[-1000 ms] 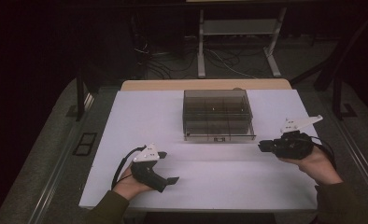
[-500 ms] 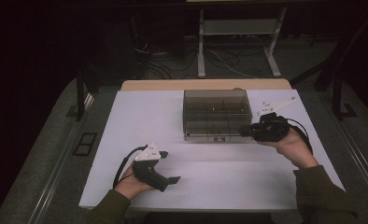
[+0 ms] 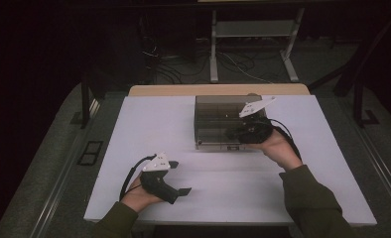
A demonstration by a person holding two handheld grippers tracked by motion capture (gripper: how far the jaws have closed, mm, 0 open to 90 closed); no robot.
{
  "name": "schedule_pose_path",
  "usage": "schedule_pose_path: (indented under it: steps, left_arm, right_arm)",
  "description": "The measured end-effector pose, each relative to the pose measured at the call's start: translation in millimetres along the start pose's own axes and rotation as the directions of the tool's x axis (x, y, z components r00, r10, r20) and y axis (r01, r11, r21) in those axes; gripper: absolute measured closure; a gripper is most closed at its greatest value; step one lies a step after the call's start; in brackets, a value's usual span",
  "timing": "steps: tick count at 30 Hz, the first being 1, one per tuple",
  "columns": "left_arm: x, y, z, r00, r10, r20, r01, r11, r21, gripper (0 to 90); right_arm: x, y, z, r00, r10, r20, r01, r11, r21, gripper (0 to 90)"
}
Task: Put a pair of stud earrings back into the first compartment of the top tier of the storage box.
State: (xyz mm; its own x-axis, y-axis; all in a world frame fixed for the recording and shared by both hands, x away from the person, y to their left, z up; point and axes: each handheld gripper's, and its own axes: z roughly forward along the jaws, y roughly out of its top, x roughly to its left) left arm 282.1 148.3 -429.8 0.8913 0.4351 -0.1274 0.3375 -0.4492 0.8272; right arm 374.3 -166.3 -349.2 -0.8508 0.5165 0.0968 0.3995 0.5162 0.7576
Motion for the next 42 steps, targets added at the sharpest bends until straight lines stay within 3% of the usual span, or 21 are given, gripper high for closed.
schedule_pose_path:
  steps: [11, 15, 25, 42]
  left_arm:
    - [0.0, -0.5, 0.5, 1.0, -0.006, 0.003, 0.006, 1.0, 0.0, 0.0]
    - [0.5, -0.7, 0.3, 1.0, -0.004, 0.004, 0.004, 1.0, 0.004, 0.0]
    - [0.3, -0.7, -0.2, 1.0, 0.003, 0.001, -0.003, 1.0, 0.003, 0.0]
    - [-0.4, -0.6, -0.8, 1.0, 0.004, -0.003, -0.004, 1.0, 0.0, 0.0]
  right_arm:
    - [7.3, 6.6, 31.6, 1.0, -0.001, -0.01, 0.002, 1.0, 0.025, 78.1]
    - [7.3, 5.9, 28.8, 0.9997, 0.016, -0.016, -0.016, 1.0, 0.02, 64.3]
    - [6.4, -12.9, -12.2, 0.9991, 0.035, 0.023, -0.034, 0.999, -0.021, 49.6]
    - [7.9, -68.5, -75.7, 0.9955, 0.072, 0.062, -0.068, 0.995, -0.067, 38.6]
